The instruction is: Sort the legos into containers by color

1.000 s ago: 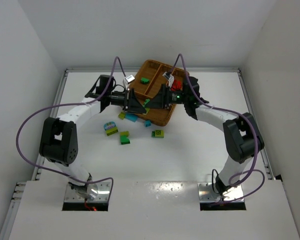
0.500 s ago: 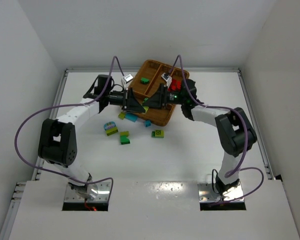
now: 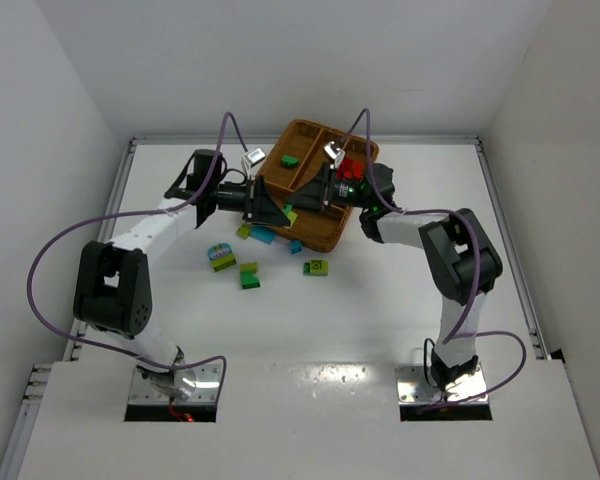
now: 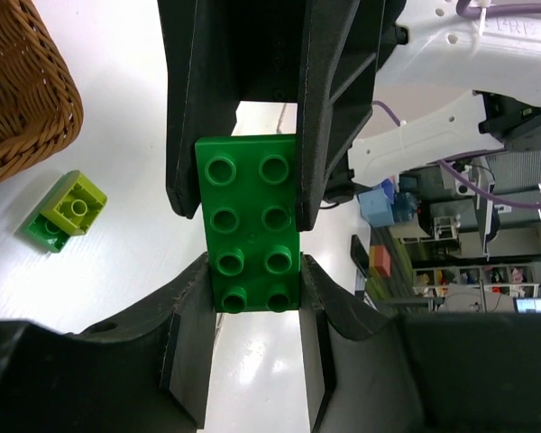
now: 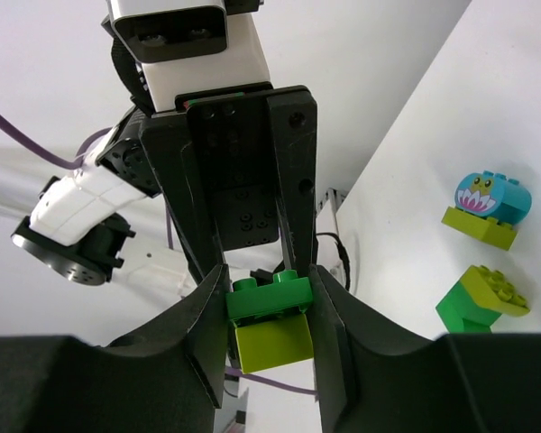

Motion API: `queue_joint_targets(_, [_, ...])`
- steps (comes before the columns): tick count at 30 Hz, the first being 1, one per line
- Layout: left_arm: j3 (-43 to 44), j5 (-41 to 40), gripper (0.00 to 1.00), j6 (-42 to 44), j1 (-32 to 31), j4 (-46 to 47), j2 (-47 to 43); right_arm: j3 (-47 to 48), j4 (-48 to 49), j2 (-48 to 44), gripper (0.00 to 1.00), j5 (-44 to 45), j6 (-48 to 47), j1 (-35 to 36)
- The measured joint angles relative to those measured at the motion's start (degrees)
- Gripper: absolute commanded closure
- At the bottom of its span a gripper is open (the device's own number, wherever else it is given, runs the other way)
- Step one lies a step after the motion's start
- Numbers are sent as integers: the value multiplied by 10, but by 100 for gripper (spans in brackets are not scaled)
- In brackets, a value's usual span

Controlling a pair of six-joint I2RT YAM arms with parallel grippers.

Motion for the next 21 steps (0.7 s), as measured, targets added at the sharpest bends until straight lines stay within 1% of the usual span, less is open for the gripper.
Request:
queue_joint_targets(3, [0, 0, 100, -1, 0, 0, -1, 0, -1, 0, 78, 0, 0, 0])
queue_joint_targets(4, [0, 0, 94, -1, 0, 0, -1, 0, -1, 0, 79, 0, 0, 0])
queue_joint_targets(5, [0, -1, 79, -1, 0, 0, -1, -1, -1, 0, 79, 1, 0, 0])
queue_joint_targets(6, [0, -1, 50, -2, 0, 0, -1, -2, -1, -1, 79, 2, 0, 0])
queue_joint_targets(7, [0, -1, 37, -1, 0, 0, -1, -4, -2, -2, 79, 3, 0, 0])
queue_joint_targets(8, [0, 0, 30, -2, 0, 0, -1, -6, -5, -4, 79, 4, 0, 0])
queue_joint_targets(9, [0, 0, 21, -2, 0, 0, -1, -9, -10, -6, 79, 5, -2, 0])
queue_joint_targets(15, [0, -1, 20, -7, 0, 0, 0, -12, -45, -20, 79, 20, -22, 0])
queue_joint_targets(16, [0, -1, 23, -7, 0, 0, 0, -12, -48, -22, 79, 22, -25, 0])
queue_joint_targets(17, [0, -1, 23, -7, 0, 0, 0, -12, -50, -23, 79, 24, -27, 0])
queue_joint_targets(19, [0, -2, 28, -7, -1, 0, 0, -12, -51, -26, 79, 30, -30, 0])
queue_joint_targets(21, [0, -4, 28, -9, -1, 0, 0, -12, -52, -26, 79, 32, -31, 0])
